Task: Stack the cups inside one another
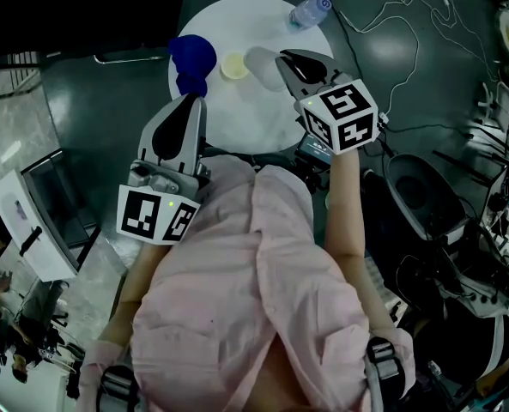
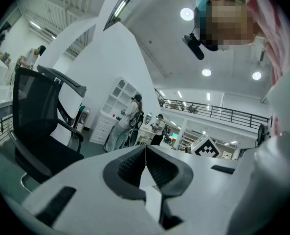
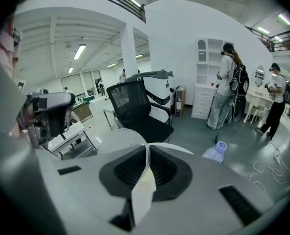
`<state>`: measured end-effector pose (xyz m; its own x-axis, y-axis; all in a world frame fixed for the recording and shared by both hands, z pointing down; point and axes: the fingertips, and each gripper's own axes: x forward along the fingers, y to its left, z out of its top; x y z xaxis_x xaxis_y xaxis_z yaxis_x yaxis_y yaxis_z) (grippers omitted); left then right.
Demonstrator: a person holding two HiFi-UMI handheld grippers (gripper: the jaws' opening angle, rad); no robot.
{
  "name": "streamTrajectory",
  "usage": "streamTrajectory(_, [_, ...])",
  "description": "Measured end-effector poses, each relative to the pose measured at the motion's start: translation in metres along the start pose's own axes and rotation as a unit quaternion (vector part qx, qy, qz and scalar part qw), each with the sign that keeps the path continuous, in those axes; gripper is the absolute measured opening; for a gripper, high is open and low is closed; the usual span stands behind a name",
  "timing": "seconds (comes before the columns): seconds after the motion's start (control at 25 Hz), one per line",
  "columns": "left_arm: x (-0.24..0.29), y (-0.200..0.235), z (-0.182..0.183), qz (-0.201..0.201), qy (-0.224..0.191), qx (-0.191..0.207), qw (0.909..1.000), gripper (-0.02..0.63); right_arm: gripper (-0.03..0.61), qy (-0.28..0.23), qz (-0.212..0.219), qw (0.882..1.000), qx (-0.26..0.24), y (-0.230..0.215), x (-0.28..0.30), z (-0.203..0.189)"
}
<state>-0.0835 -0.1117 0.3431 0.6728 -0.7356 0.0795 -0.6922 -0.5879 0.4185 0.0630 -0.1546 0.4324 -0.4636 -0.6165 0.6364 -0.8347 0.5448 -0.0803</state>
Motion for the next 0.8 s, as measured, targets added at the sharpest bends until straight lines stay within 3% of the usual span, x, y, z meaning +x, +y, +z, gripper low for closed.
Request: streamTrajectory(0.8, [-0.018, 0.013, 0.002, 0.039, -0.009, -0.008, 0.9992, 0.018, 0.04, 0.06, 0.062, 0.996, -0.034, 0.011, 0.047, -0.014])
